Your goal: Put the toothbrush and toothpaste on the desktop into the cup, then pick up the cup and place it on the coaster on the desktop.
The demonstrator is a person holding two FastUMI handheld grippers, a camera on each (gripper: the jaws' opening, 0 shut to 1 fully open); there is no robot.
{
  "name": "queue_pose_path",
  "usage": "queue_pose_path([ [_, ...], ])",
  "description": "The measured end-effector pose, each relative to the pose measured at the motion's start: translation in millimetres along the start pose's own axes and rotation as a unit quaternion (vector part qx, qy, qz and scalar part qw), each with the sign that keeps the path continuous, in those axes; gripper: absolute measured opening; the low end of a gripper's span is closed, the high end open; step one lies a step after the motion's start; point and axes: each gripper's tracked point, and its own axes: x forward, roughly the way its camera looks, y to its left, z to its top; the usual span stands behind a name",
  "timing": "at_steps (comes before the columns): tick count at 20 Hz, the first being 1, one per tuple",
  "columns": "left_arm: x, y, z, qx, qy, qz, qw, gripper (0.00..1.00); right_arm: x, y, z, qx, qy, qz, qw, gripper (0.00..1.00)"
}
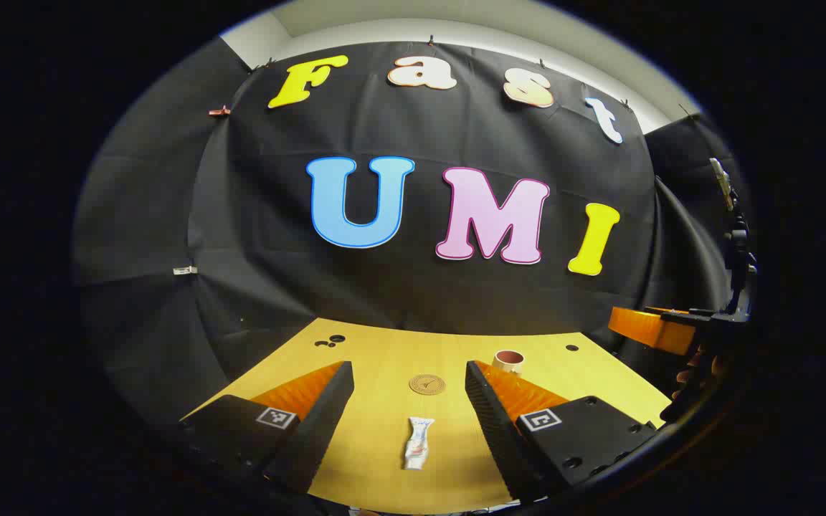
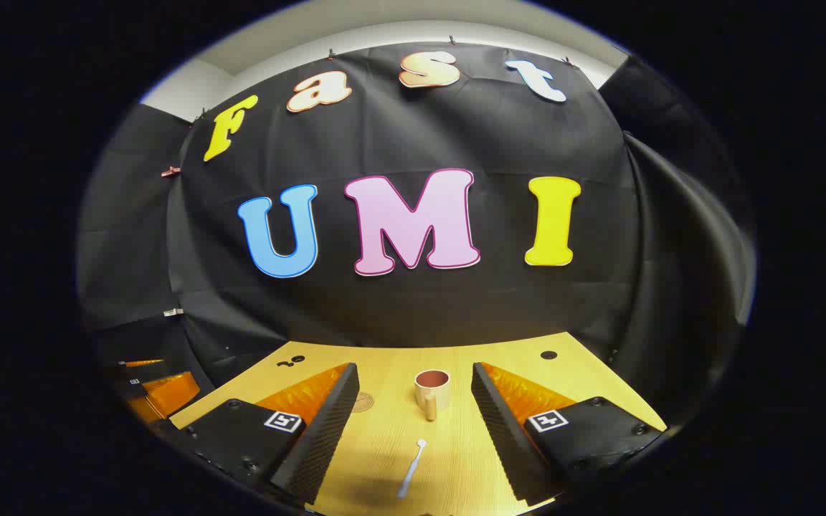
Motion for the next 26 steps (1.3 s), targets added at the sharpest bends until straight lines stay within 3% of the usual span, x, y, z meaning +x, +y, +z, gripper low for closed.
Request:
queue_pose_path([
  [8, 30.2, -13.5, -13.8, 0.016, 0.028, -0.003, 0.999, 0.98, 0.0, 0.0, 0.0, 0.0, 0.0, 0.0, 1.0, 0.98],
  [18, 49.5, -12.6, -25.4, -0.02, 0.055, 0.002, 0.998, 0.98, 2.3, -0.7, 2.9, -0.008, -0.006, 0.004, 1.0, 0.98],
  [22, 61.5, -7.9, -51.0, 0.004, 0.1, 0.001, 0.995, 0.98, 4.0, 0.8, -8.8, -0.019, 0.022, 0.016, 0.999, 0.98],
  [26, 82.7, -7.0, -94.6, -0.012, 0.164, -0.004, 0.986, 0.98, 13.0, -0.8, -21.6, -0.013, 0.044, 0.027, 0.999, 0.98],
])
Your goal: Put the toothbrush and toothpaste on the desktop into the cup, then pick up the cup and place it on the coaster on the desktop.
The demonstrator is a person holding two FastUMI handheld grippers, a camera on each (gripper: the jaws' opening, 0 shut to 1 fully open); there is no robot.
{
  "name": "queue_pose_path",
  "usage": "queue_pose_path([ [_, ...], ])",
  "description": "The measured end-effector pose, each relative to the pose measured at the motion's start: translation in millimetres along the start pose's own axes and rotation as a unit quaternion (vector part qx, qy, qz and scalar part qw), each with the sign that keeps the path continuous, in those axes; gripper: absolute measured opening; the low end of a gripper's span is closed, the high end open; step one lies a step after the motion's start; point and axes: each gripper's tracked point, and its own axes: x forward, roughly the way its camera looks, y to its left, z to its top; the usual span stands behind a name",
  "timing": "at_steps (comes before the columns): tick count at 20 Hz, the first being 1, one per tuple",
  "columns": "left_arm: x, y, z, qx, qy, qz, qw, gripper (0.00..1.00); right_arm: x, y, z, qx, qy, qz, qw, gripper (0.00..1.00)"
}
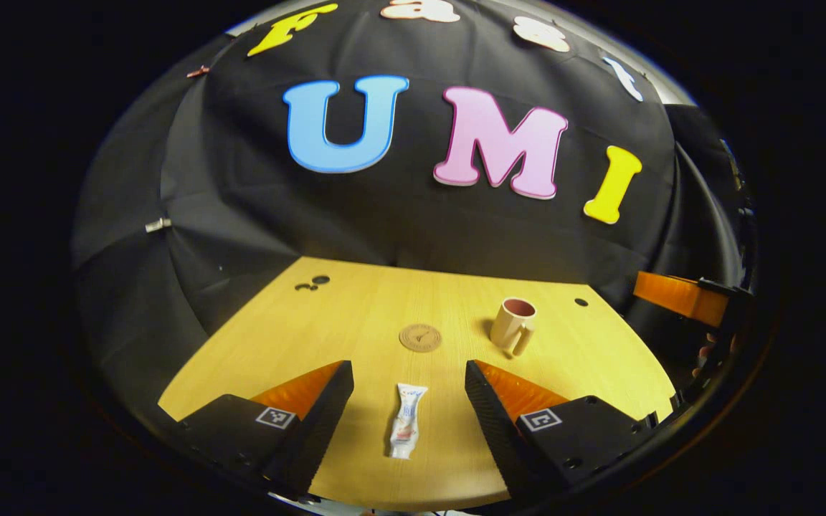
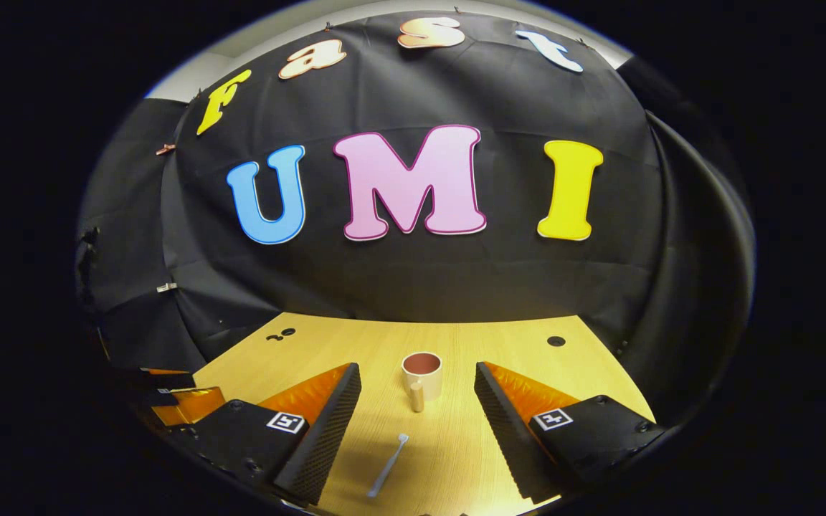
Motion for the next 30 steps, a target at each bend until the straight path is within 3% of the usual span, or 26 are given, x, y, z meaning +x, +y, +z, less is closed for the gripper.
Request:
queue_pose_path([
  [5, 53.7, 8.7, -46.6, 0.012, 0.082, 0.005, 0.997, 0.98, 10.1, -13.8, -22.8, 0.006, 0.037, 0.005, 0.999, 0.98],
  [12, 119.8, 8.2, -103.8, 0.018, 0.191, 0.015, 0.981, 0.98, 22.6, -48.8, -50.7, 0.023, 0.08, -0.001, 0.997, 0.98],
  [18, 139.3, 21.3, -140.9, 0.035, 0.258, 0.054, 0.964, 0.98, 28.0, -61.7, -70.6, 0.038, 0.106, 0.003, 0.994, 0.98],
  [22, 140.3, 19.4, -156.0, 0.014, 0.29, 0.062, 0.955, 0.95, 31.2, -55.5, -81.8, 0.038, 0.119, 0.023, 0.992, 0.98],
  [24, 146.9, 15.6, -155.5, 0.022, 0.284, 0.05, 0.957, 0.87, 31.0, -49.1, -92.1, 0.038, 0.131, 0.03, 0.99, 0.98],
  [25, 145.9, 15.9, -154.0, 0.028, 0.284, 0.048, 0.957, 0.72, 29.8, -45.9, -96.3, 0.035, 0.137, 0.03, 0.99, 0.98],
  [26, 149.9, 14.3, -155.1, 0.032, 0.284, 0.045, 0.957, 0.72, 28.2, -42.9, -100.3, 0.032, 0.141, 0.029, 0.989, 0.98],
  [27, 148.6, 13.5, -154.6, 0.034, 0.283, 0.043, 0.958, 0.57, 26.8, -39.0, -104.4, 0.031, 0.146, 0.028, 0.988, 0.98],
  [28, 150.6, 13.5, -156.6, 0.036, 0.285, 0.043, 0.957, 0.58, 26.0, -34.2, -109.2, 0.031, 0.153, 0.027, 0.987, 0.98],
  [29, 149.6, 9.7, -153.8, 0.037, 0.282, 0.04, 0.958, 0.42, 24.8, -28.9, -114.5, 0.031, 0.158, 0.026, 0.987, 0.98],
  [30, 150.4, 7.6, -155.6, 0.039, 0.283, 0.036, 0.958, 0.39, 23.4, -23.7, -120.7, 0.03, 0.168, 0.023, 0.985, 0.98],
])
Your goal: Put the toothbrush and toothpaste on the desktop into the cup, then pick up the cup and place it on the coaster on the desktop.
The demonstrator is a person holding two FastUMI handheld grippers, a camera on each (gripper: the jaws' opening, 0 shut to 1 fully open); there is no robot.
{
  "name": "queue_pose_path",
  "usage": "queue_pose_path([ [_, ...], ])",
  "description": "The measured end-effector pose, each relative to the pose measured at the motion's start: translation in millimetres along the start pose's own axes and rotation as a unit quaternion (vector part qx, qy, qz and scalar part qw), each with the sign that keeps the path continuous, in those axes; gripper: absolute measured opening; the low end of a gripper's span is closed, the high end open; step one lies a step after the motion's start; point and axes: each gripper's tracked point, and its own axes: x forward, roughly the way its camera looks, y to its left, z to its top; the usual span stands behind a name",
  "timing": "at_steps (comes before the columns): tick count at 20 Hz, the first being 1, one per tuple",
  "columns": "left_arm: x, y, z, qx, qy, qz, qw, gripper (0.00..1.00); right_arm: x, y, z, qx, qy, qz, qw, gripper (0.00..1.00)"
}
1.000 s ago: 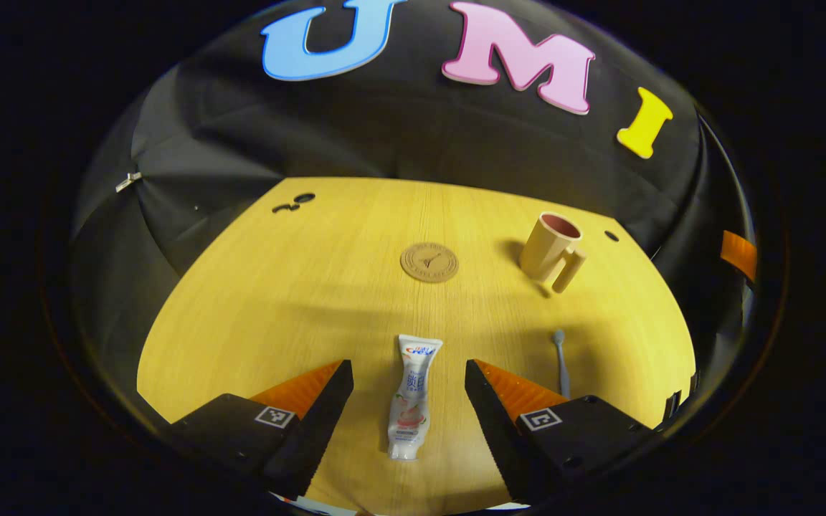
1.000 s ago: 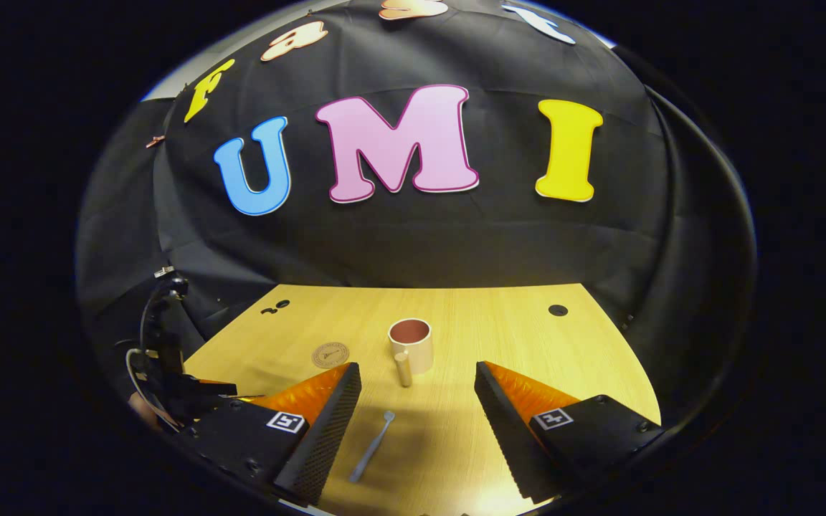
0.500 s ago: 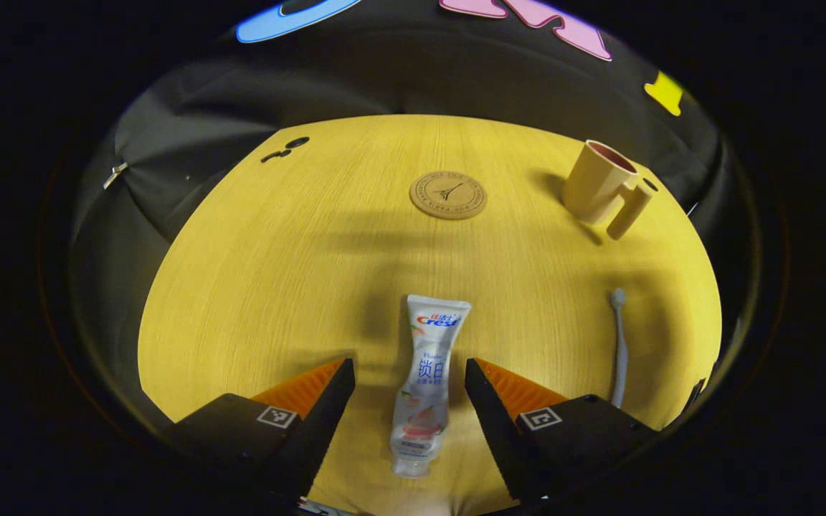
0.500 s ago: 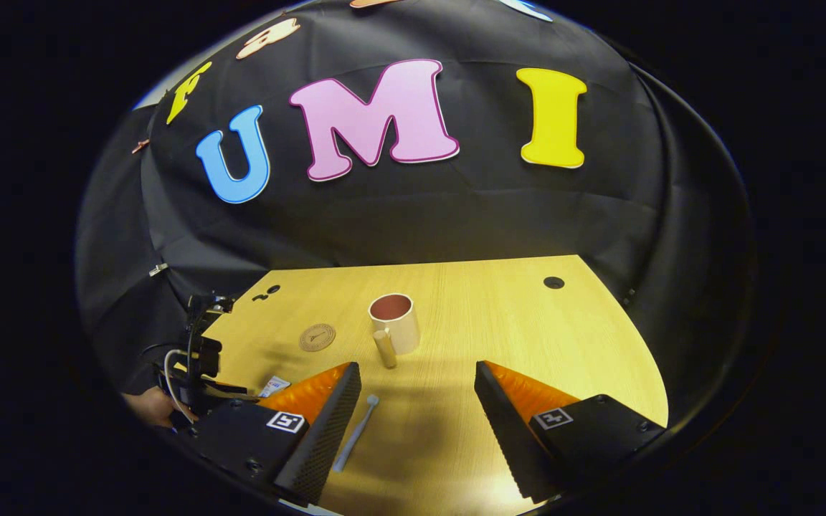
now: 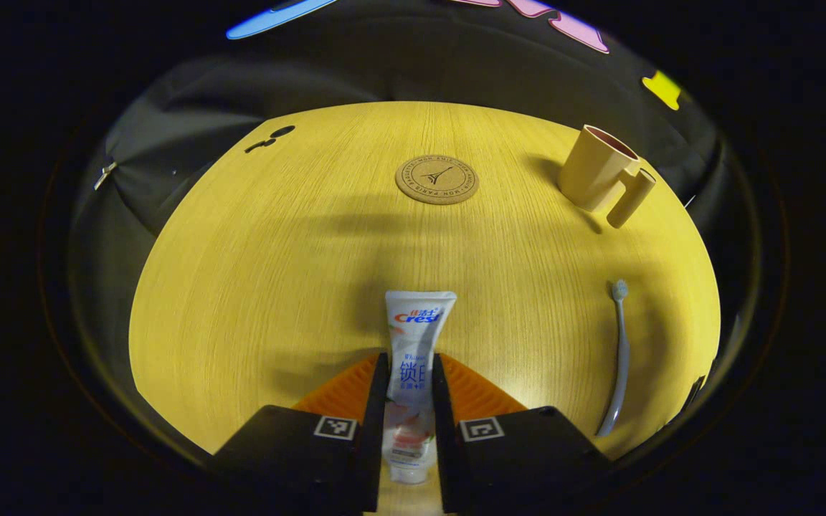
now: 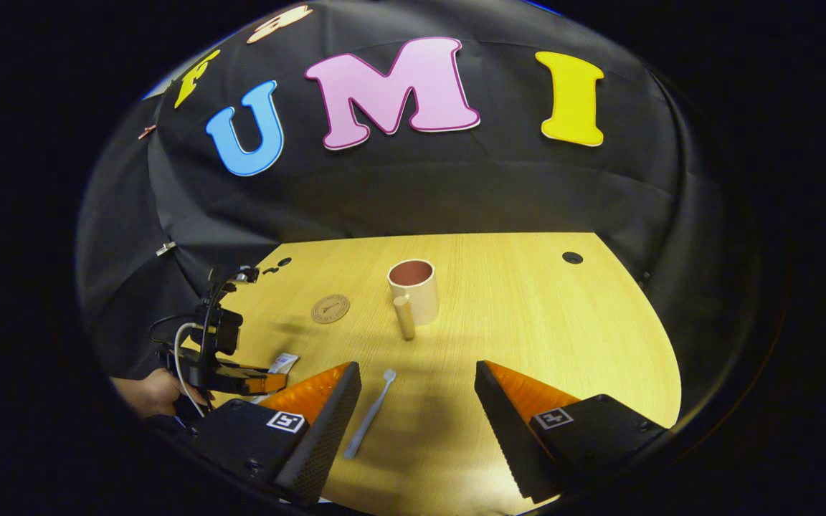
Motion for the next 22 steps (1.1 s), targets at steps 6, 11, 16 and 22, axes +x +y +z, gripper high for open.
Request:
queue_pose_path([
  [6, -14.9, 4.1, -3.3, -0.02, -0.021, -0.04, 0.999, 0.22, 12.6, 31.7, -52.0, 0.011, 0.092, -0.006, 0.996, 0.98],
  [11, -58.7, 7.0, -20.5, -0.046, -0.062, -0.093, 0.993, 0.21, 36.6, 63.4, -71.2, -0.008, 0.139, 0.004, 0.99, 0.99],
  [16, -103.0, 26.4, -53.3, -0.026, -0.105, -0.085, 0.991, 0.21, 70.5, 65.8, -96.2, 0.025, 0.188, -0.02, 0.982, 0.99],
  [22, -134.8, 46.9, -72.0, -0.013, -0.124, -0.062, 0.99, 0.21, 96.1, 53.6, -125.3, 0.018, 0.239, -0.064, 0.969, 0.99],
])
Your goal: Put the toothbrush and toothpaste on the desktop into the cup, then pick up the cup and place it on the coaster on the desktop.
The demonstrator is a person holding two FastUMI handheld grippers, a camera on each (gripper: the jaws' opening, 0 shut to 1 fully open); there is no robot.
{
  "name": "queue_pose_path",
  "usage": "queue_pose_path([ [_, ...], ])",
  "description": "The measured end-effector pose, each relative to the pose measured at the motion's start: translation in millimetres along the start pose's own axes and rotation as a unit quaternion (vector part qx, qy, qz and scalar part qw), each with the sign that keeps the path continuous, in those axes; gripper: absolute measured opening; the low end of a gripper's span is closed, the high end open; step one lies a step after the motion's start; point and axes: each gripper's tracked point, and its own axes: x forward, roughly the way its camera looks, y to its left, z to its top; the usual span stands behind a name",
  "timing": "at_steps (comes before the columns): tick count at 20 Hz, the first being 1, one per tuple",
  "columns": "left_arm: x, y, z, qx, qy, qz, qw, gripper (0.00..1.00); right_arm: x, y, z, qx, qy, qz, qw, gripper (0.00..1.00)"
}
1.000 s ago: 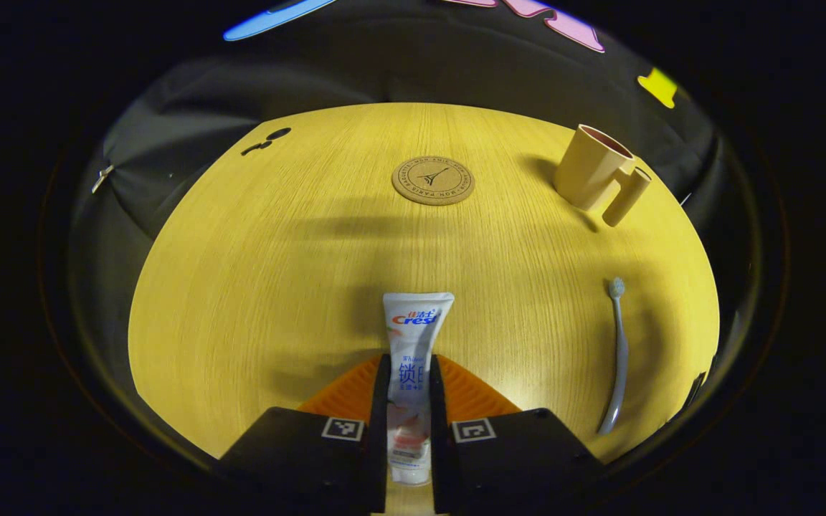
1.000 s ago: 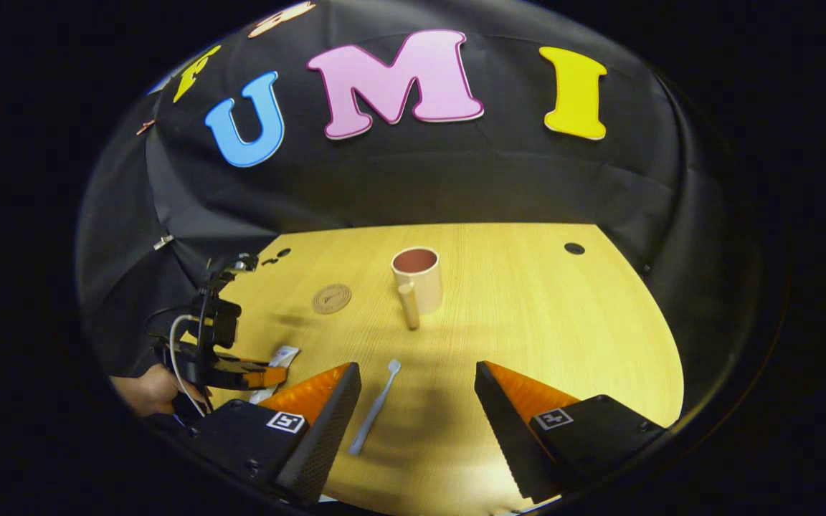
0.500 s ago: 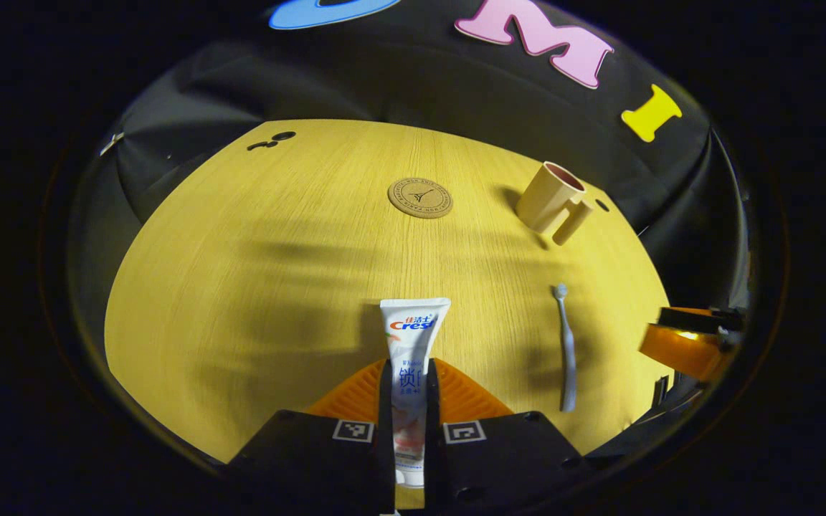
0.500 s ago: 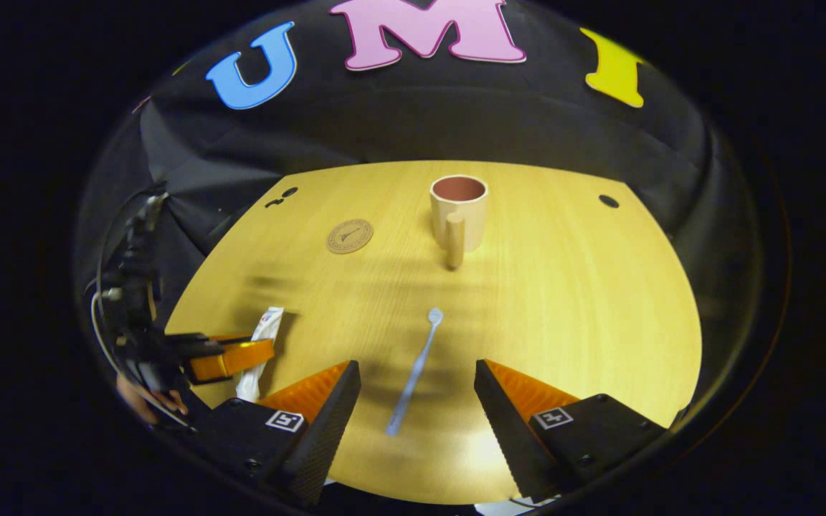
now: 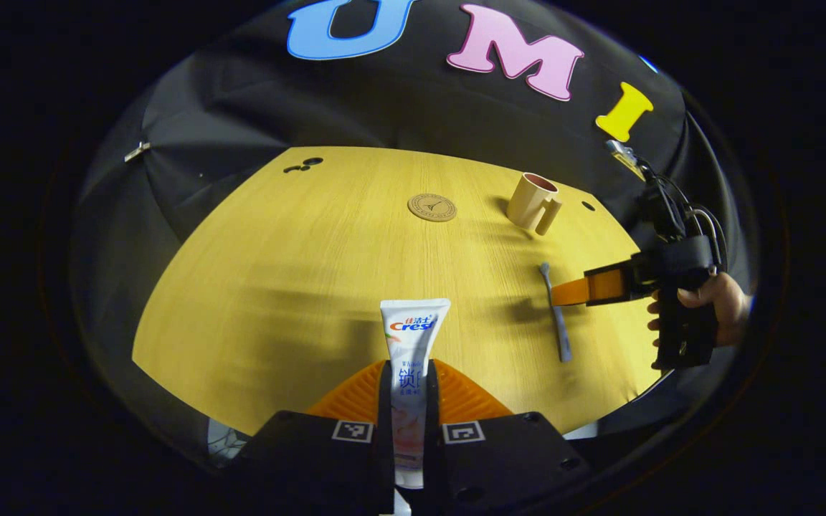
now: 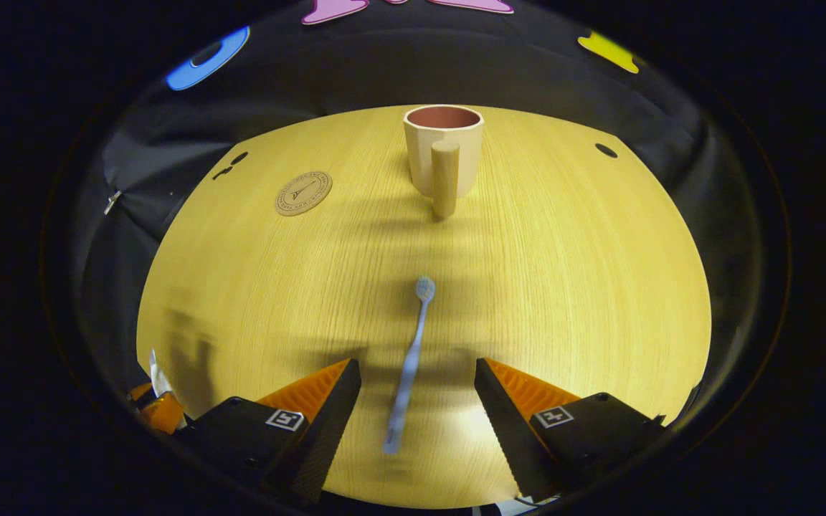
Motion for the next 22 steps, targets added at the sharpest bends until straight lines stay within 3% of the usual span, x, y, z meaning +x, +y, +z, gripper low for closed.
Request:
queue_pose_path([
  [1, -0.9, 0.5, -0.4, -0.004, -0.002, 0.0, 1.0, 0.21, 3.4, -0.8, -1.2, -0.009, 0.002, -0.007, 1.0, 0.92],
  [2, -2.0, -0.4, -0.2, -0.016, -0.001, -0.001, 1.0, 0.21, 6.5, -0.7, -3.6, -0.018, 0.007, -0.01, 1.0, 0.98],
  [5, -4.5, -4.1, 5.7, -0.051, -0.007, -0.013, 0.999, 0.21, 16.4, 6.4, -11.7, -0.032, 0.02, -0.009, 0.999, 0.89],
  [7, -3.2, -2.9, 7.6, -0.053, -0.008, -0.015, 0.998, 0.26, 20.1, 10.0, -16.1, -0.019, 0.027, -0.005, 0.999, 0.86],
  [9, -1.8, -0.7, 9.4, -0.047, -0.01, -0.013, 0.999, 0.21, 23.4, 4.3, -12.8, -0.022, 0.02, -0.018, 0.999, 0.8],
  [10, -0.9, 0.0, 10.2, -0.047, -0.008, -0.012, 0.999, 0.21, 22.5, 1.7, -11.6, -0.026, 0.019, -0.023, 0.999, 0.66],
  [11, 0.0, -0.4, 10.5, -0.049, -0.006, -0.014, 0.999, 0.21, 23.7, 0.4, -13.4, -0.026, 0.019, -0.025, 0.999, 0.67],
  [12, -0.1, -0.8, 10.9, -0.051, -0.005, -0.016, 0.999, 0.21, 26.3, -1.1, -12.9, -0.024, 0.017, -0.028, 0.999, 0.44],
  [13, 1.5, -1.1, 10.5, -0.054, -0.004, -0.018, 0.998, 0.21, 25.0, -2.7, -11.5, -0.018, 0.017, -0.028, 0.999, 0.52],
  [14, 3.1, -1.4, 10.7, -0.056, -0.001, -0.02, 0.998, 0.2, 28.3, -4.8, -9.6, -0.01, 0.016, -0.031, 0.999, 0.27],
  [15, 5.2, -2.8, 10.8, -0.056, 0.001, -0.02, 0.998, 0.2, 23.5, -4.5, -11.3, -0.009, 0.022, -0.027, 0.999, 0.18],
  [18, 12.2, -6.7, 13.5, -0.053, 0.006, -0.022, 0.998, 0.21, 25.8, -3.0, -11.2, -0.02, 0.02, 0.002, 1.0, 0.09],
  [22, 20.1, -19.4, 23.7, -0.056, 0.007, -0.03, 0.998, 0.21, 20.9, -12.7, -10.5, -0.033, 0.016, 0.016, 0.999, 0.07],
])
